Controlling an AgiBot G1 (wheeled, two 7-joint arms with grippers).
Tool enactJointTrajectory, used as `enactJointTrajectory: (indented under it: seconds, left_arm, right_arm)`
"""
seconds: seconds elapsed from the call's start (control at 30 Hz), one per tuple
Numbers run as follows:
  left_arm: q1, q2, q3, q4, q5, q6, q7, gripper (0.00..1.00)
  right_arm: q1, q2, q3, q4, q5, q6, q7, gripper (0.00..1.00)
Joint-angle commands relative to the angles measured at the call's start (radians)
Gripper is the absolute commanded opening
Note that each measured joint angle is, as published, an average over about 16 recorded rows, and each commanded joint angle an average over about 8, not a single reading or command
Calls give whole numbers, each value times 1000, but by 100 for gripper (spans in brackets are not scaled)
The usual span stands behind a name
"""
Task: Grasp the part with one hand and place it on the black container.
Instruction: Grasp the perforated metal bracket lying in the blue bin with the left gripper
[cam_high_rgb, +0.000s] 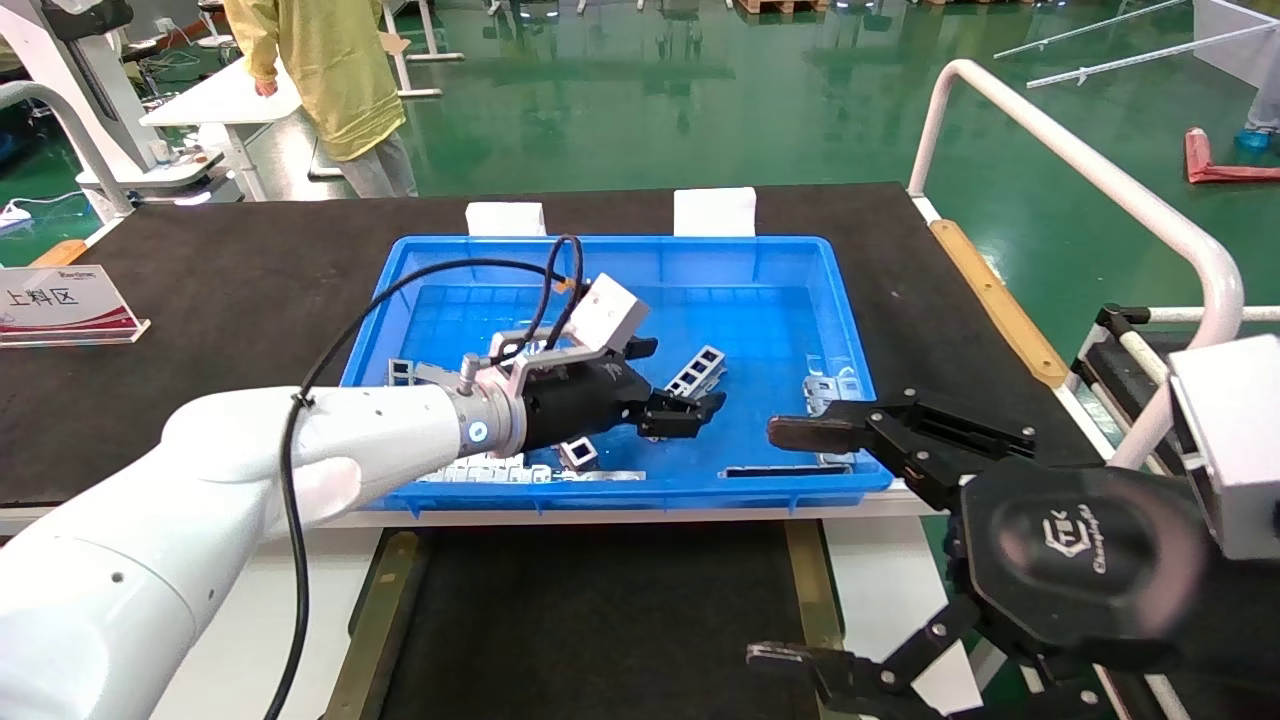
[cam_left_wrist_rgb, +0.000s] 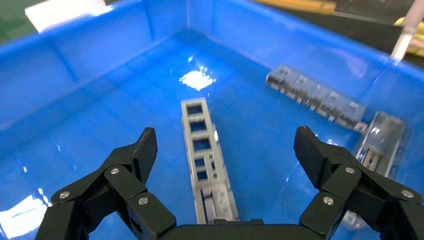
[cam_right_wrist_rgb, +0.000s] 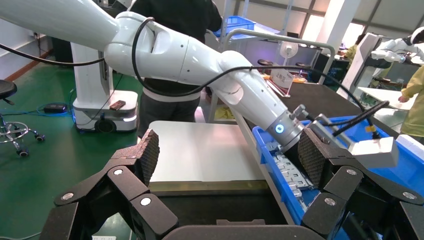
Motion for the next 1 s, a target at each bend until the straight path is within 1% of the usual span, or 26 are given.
enactJointTrajectory:
  seconds: [0.03,0.07,0.1,0.17,0.2,0.3,0.33,0.37,0.43,0.47,1.0]
  left_arm:
    - [6,0,30,-9,-14,-26,-24,100]
    - [9,0,44,-14,-21,-38,-30,100]
    - [11,0,58,-18,-28,-51,-36,100]
    - [14,-1,85,-26,-43,-75,-46,99]
    - [16,-1,97,-29,-50,-86,-51,90]
    - [20,-1,132,-38,-72,-120,-59,52]
    - [21,-1,142,-40,-79,-130,-61,40]
    - [22,-2,152,-43,-87,-139,-62,27]
    - [23,-2,171,-47,-103,-157,-64,4]
    - [23,-2,180,-49,-111,-164,-65,0]
    - [26,-3,309,-73,-225,-241,-69,0]
  right_arm:
    - [0,0,0,0,0,0,0,100]
    - [0,0,0,0,0,0,0,95]
    - [0,0,0,0,0,0,0,85]
    - [0,0,0,0,0,0,0,60]
    - [0,0,0,0,0,0,0,48]
    - [0,0,-1,0,0,0,0,11]
    - [0,0,-1,0,1,0,0,3]
    - [0,0,-1,0,1,0,0,0]
    - [0,0,-1,0,1,0,0,0]
    - [0,0,-1,0,1,0,0,0]
    - [0,1,-2,0,1,1,-1,0]
